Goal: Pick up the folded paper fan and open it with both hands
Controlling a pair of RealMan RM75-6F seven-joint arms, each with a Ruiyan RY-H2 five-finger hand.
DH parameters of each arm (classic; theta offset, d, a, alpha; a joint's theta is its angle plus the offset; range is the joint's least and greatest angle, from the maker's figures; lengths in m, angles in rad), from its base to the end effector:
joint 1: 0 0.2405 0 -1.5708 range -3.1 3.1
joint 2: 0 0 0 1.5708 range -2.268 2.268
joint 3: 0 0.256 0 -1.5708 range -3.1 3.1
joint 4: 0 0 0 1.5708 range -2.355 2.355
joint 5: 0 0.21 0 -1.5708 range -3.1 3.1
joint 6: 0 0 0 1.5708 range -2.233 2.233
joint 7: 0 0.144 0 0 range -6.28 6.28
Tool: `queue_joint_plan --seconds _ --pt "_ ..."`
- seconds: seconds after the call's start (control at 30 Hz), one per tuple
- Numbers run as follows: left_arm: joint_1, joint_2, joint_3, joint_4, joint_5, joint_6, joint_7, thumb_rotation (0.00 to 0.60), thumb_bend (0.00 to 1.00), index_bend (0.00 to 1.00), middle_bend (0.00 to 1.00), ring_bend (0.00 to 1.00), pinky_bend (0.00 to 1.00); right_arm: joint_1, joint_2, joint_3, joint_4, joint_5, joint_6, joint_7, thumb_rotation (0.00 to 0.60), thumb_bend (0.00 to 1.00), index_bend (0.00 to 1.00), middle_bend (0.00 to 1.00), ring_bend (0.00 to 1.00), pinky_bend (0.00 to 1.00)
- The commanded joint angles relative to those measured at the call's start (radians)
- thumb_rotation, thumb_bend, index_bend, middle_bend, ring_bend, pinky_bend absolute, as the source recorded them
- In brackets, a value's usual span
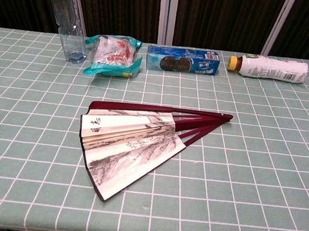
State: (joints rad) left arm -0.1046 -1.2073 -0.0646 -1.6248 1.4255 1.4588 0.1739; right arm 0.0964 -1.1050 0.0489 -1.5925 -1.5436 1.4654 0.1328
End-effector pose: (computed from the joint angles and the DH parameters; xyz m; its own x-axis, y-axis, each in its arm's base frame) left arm -0.3064 0.1890 0.1315 0.4532 0.0229 0.8911 0.8903 0.0381 -0.4538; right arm -0.3094 -0.1846 0.1603 0.3067 -0.0231 0.9515 -0.9506 -0.0584 0.3050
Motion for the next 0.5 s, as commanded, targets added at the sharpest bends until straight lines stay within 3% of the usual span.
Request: queue_joint_plan --seconds 0.03,0.37,0.5 --pt "-0.001 -0.001 0.001 0.001 0.0 -0.001 0.001 0.6 0.06 0.03 0.0 0.0 0.08 0.002 0.0 0.001 -0.001 0.001 -0.003 -0.002 0.6 0.22 0.0 0.0 0.0 0.0" --pt "-0.005 0.01 0.005 -0.006 0.026 0.006 -0.015 0.6 0.06 0.03 0.0 0.0 0.08 -0.004 0.006 -0.004 0.004 -0.012 0.013 0.01 0.6 0.22 0.0 0.0 0.0 0.0" --pt "-0.05 0.038 -0.02 -0.02 0.07 -0.015 -0.073 0.6 0.06 0.08 0.0 0.0 0.08 0.004 0.032 0.002 0.007 -0.026 0.017 -0.003 0.6 0.22 0.0 0.0 0.0 0.0"
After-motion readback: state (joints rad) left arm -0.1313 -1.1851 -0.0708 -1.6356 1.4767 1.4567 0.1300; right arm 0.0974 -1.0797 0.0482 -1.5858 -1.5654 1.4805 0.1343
